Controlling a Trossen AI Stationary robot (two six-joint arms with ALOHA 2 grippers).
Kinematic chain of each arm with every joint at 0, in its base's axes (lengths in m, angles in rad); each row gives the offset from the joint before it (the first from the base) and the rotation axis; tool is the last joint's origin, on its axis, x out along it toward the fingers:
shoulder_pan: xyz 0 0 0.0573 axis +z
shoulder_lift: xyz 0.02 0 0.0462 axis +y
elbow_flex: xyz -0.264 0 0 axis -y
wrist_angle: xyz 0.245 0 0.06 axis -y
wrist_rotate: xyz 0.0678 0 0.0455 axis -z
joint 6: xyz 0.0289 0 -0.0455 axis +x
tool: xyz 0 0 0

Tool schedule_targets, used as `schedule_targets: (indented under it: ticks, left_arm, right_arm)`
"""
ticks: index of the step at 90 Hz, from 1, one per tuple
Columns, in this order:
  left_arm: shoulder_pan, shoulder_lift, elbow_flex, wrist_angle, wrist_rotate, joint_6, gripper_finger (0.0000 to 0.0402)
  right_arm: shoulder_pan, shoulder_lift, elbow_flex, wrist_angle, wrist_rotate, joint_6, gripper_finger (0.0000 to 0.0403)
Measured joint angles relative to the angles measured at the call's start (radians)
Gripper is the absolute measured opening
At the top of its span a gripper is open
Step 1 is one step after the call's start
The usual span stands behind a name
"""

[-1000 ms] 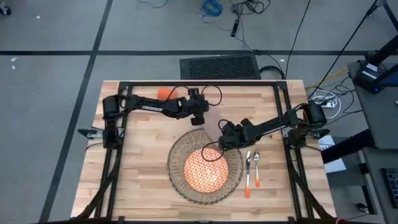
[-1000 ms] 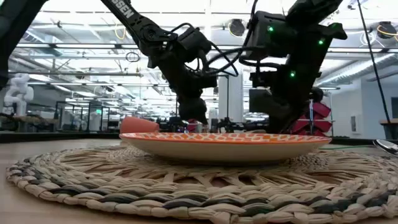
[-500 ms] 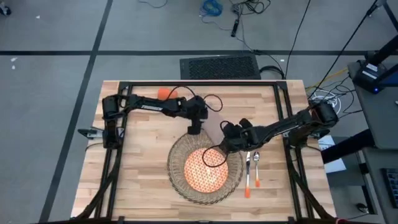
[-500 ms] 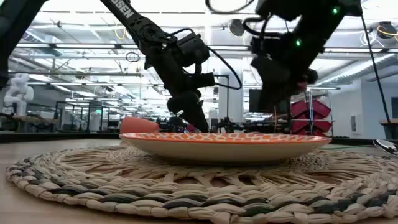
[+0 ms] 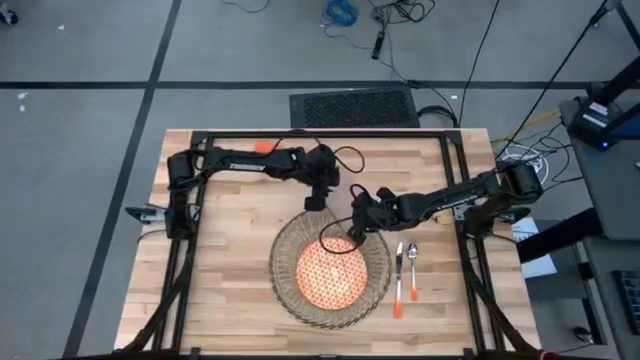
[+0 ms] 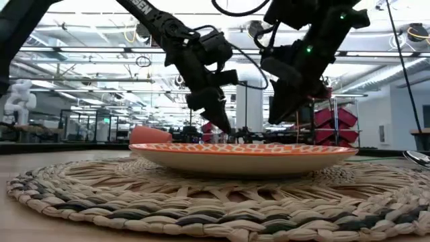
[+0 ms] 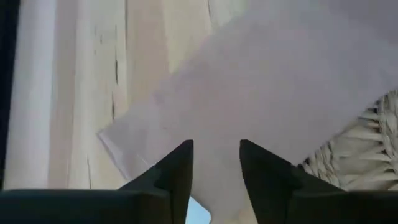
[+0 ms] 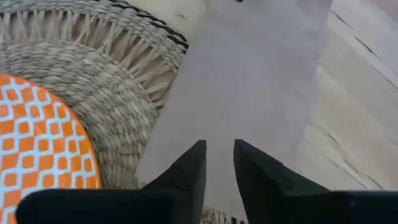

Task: Set table place
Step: Put the white napkin on the table to the left of the brown mat

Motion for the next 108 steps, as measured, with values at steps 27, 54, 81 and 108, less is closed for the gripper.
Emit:
schedule_targets:
  ticks: [27, 54, 81, 108]
  left_arm:
    - [0.006, 0.129, 0.099, -0.065, -0.038, 0.018, 0.0078]
    - [0.06, 0.137, 0.141, -0.344, -0.054, -0.035, 0.0009]
    - [0.056, 0.131, 0.134, -0.484, -0.012, -0.308, 0.0004]
    - [0.019, 0.13, 0.075, -0.533, 0.026, -0.391, 0.0004]
  right_arm:
    - [-0.025, 0.001, 0.0, 0.004, -0.053, -0.03, 0.0059]
    - [-0.042, 0.026, 0.0, 0.012, -0.062, -0.07, 0.0059]
    - [-0.061, 0.026, 0.0, 0.069, -0.189, -0.211, 0.0059]
    - [-0.085, 0.026, 0.0, 0.14, -0.291, -0.334, 0.0058]
